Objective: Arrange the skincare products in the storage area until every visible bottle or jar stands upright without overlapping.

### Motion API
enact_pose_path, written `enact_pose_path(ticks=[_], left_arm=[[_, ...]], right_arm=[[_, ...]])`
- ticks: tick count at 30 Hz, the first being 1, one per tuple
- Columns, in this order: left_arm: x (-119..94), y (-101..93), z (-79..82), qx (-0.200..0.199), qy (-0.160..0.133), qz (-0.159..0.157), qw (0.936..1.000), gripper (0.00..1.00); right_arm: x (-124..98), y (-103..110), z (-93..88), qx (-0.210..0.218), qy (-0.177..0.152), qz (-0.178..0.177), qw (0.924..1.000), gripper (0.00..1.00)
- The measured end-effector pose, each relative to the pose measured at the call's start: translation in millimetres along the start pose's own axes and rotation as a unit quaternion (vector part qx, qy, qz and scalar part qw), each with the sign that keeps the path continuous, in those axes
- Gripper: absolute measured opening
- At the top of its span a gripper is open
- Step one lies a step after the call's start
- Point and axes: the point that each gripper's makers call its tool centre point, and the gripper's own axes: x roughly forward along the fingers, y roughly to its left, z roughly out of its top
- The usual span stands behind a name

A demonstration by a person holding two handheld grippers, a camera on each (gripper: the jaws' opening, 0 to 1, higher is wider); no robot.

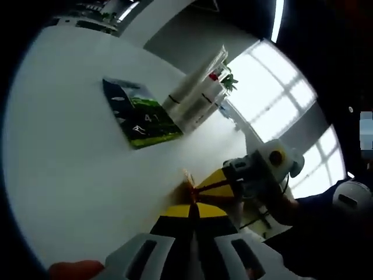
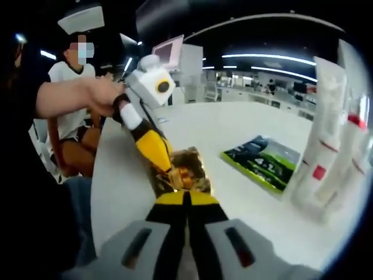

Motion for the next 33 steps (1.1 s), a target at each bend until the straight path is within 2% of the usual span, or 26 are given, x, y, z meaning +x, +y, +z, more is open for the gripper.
enact_pose_path(ticks=[2, 6, 20, 27, 33], left_arm=[[-2, -3.6, 4.8, -0.013, -0.014, -0.015, 0.9997, 0.00], [-7, -2.3, 6.5, -0.014, -0.018, -0.013, 0.9997, 0.00], [-27, 2.7, 25.1, -0.013, -0.056, -0.006, 0.9983, 0.00], [-30, 6.9, 29.2, -0.018, -0.065, -0.002, 0.9977, 0.00], [-35, 11.8, 39.7, -0.027, -0.083, 0.003, 0.9962, 0.00]], right_arm=[[-5, -3, 5.8, 0.004, -0.010, -0.007, 0.9999, 0.00], [-13, -6, 12.2, 0.009, -0.020, -0.017, 0.9996, 0.00], [-14, 0, 12.3, 0.013, -0.019, -0.023, 0.9995, 0.00], [-17, 1, 10.7, 0.019, -0.018, -0.030, 0.9992, 0.00], [-18, 2, 10.7, 0.021, -0.021, -0.031, 0.9991, 0.00]])
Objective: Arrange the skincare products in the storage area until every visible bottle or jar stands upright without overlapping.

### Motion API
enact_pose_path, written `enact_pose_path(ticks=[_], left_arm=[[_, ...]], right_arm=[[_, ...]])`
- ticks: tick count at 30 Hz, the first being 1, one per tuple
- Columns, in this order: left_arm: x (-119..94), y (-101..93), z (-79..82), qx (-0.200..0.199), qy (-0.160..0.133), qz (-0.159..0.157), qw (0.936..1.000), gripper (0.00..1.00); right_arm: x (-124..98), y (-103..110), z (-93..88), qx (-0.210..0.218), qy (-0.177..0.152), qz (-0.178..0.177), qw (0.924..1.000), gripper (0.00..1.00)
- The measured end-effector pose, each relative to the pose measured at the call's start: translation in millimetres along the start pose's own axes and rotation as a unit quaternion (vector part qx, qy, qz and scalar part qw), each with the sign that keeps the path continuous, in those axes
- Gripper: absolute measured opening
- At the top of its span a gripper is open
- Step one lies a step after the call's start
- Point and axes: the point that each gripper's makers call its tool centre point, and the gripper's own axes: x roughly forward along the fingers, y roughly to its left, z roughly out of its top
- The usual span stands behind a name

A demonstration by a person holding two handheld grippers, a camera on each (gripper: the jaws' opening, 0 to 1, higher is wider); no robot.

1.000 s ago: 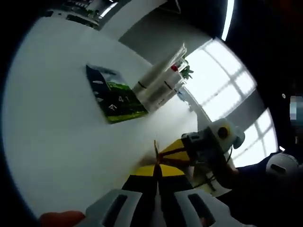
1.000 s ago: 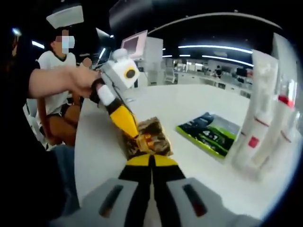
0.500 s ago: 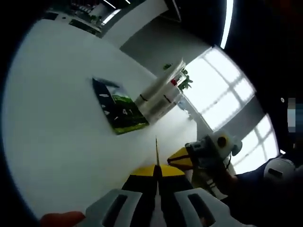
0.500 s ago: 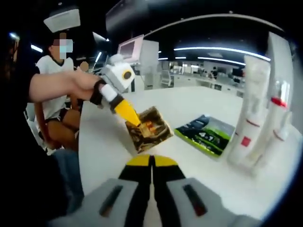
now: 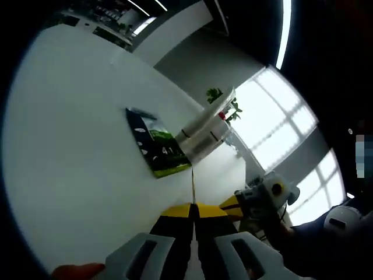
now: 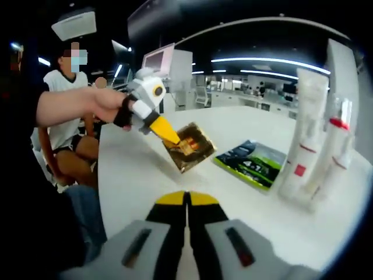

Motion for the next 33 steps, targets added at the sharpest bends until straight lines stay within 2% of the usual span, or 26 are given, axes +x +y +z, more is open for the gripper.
enact_pose_path(ticks=[10, 18, 33], left_arm=[[0, 8.1, 15.6, -0.017, -0.022, 0.003, 0.9996, 0.00], [-3, 17.7, 25.4, -0.031, -0.038, 0.014, 0.9987, 0.00], [-6, 39.6, 40.6, -0.043, -0.045, 0.037, 0.9974, 0.00]], right_arm=[[-1, 5, -2.2, 0.004, 0.006, 0.000, 1.0000, 0.00], [-5, 9, 5.5, 0.003, -0.002, -0.002, 1.0000, 0.00], [-7, 22, 13.3, 0.003, -0.014, 0.004, 0.9999, 0.00]])
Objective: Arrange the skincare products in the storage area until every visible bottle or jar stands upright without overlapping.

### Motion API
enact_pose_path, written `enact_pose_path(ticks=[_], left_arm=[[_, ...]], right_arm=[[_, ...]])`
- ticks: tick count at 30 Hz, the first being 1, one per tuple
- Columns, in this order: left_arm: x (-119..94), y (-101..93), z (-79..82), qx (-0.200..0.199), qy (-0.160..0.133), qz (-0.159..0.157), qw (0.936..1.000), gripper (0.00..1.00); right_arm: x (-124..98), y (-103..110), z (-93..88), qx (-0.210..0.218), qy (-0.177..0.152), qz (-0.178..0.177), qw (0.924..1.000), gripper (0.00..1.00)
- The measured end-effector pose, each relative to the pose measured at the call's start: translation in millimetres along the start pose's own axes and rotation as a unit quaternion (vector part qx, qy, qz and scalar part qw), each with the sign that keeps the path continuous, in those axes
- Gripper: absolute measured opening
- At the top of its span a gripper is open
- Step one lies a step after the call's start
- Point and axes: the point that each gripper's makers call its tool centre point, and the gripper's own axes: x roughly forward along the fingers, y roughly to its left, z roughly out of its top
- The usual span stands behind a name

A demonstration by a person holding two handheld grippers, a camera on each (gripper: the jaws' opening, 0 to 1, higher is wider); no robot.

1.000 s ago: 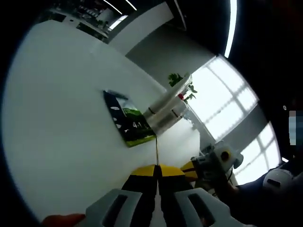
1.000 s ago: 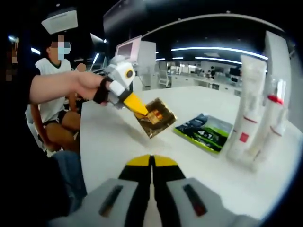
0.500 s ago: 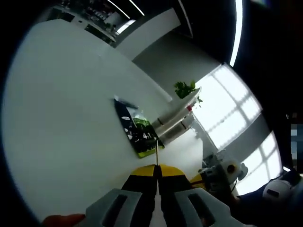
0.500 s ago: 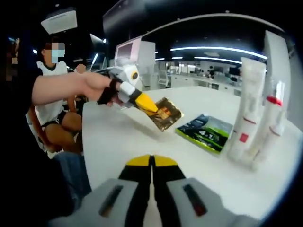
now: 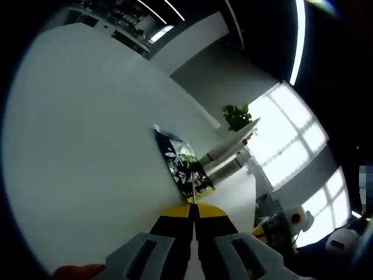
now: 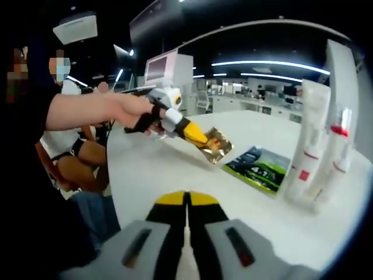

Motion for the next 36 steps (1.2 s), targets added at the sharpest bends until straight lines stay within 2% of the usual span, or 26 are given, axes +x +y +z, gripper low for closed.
enact_pose_path(ticks=[13, 17, 27, 31, 36], left_arm=[[8, 9.2, 6.4, 0.000, 0.001, 0.016, 0.9999, 0.00], [9, 11.7, 7.8, -0.002, 0.000, 0.018, 0.9998, 0.00], [13, 18.3, 4.9, 0.007, 0.007, 0.032, 0.9994, 0.00], [14, 20.9, 4.8, 0.018, 0.010, 0.043, 0.9988, 0.00], [12, 32.5, 4.5, 0.074, 0.026, 0.088, 0.9930, 0.03]], right_arm=[[2, 7, -1.8, 0.001, 0.000, 0.010, 1.0000, 0.00], [2, 6, -4.9, -0.029, 0.015, 0.002, 0.9995, 0.00], [4, 11, -2.1, -0.037, 0.015, 0.006, 0.9992, 0.00], [4, 11, -1.2, -0.032, 0.012, 0.008, 0.9994, 0.00], [3, 10, 0.1, -0.030, 0.009, 0.007, 0.9995, 0.00]])
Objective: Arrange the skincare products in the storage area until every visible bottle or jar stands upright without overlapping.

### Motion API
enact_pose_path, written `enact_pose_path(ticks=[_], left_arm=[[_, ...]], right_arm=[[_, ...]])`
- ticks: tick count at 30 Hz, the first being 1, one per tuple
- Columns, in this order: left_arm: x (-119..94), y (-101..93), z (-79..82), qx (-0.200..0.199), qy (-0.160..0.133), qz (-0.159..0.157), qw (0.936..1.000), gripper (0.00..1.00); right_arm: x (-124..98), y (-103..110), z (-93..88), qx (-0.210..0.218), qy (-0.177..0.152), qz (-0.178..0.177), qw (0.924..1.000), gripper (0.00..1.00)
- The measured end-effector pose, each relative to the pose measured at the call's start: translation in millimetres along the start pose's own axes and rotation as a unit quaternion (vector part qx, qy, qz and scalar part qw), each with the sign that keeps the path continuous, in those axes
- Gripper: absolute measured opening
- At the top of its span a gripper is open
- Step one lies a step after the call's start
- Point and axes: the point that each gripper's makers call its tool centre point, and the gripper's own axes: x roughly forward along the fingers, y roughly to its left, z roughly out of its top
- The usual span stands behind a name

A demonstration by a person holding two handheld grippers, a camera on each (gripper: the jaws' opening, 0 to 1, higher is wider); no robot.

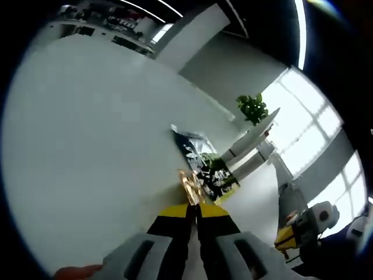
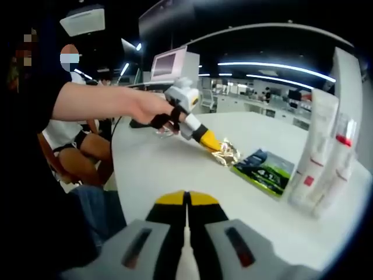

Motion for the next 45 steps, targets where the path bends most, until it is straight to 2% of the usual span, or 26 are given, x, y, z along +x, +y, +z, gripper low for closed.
enact_pose_path(ticks=[5, 7, 16, 19, 22, 23, 26, 28, 29, 30, 32, 34, 39, 45], left_arm=[[-2, 6.1, -4.4, 0.039, 0.018, 0.033, 0.9985, 0.10], [-1, 3.3, -4.3, 0.046, 0.017, 0.029, 0.9984, 0.11], [-8, 6.3, -5.1, 0.102, 0.026, 0.062, 0.9925, 0.16], [-14, 10.7, -0.2, 0.127, 0.022, 0.082, 0.9883, 0.16], [-18, 8.5, 6.1, 0.146, 0.015, 0.087, 0.9854, 0.16], [-18, 6.6, 8.4, 0.159, 0.012, 0.088, 0.9833, 0.16], [-15, -0.5, 12.4, 0.219, 0.012, 0.084, 0.9720, 0.14], [-11, -2.2, 11.4, 0.266, 0.023, 0.086, 0.9597, 0.11], [-7, -4.4, 8.2, 0.297, 0.034, 0.082, 0.9507, 0.10], [-5, -5.0, 6.0, 0.304, 0.040, 0.082, 0.9485, 0.07], [0, -7.8, 3.1, 0.330, 0.049, 0.077, 0.9396, 0.03], [4, -10.5, 2.3, 0.344, 0.051, 0.072, 0.9347, 0.00], [7, -12.7, 8.0, 0.356, 0.045, 0.071, 0.9306, 0.00], [9, -7.2, 6.2, 0.352, 0.055, 0.075, 0.9312, 0.00]], right_arm=[[0, 1, 1.9, 0.000, -0.002, 0.000, 1.0000, 0.00], [0, 2, 2.3, 0.000, -0.002, 0.000, 1.0000, 0.00], [1, 5, 2.7, 0.000, -0.003, 0.003, 1.0000, 0.00], [1, 5, 3.7, 0.000, -0.004, 0.002, 1.0000, 0.00], [0, 6, 4.2, -0.001, -0.004, 0.002, 1.0000, 0.00], [0, 6, 4.0, -0.001, -0.004, 0.002, 1.0000, 0.00], [1, 7, 3.4, 0.001, -0.003, 0.003, 1.0000, 0.00], [1, 8, 3.7, 0.000, -0.003, 0.003, 1.0000, 0.00], [1, 8, 4.0, -0.001, -0.003, 0.002, 1.0000, 0.00], [1, 8, 4.2, 0.000, -0.003, 0.002, 1.0000, 0.00], [0, 8, 4.4, -0.001, -0.003, 0.001, 1.0000, 0.00], [0, 7, 4.6, 0.000, -0.003, 0.000, 1.0000, 0.00], [-1, 6, 4.1, 0.000, -0.002, -0.001, 1.0000, 0.00], [0, 6, 3.8, 0.002, -0.002, 0.000, 1.0000, 0.00]])
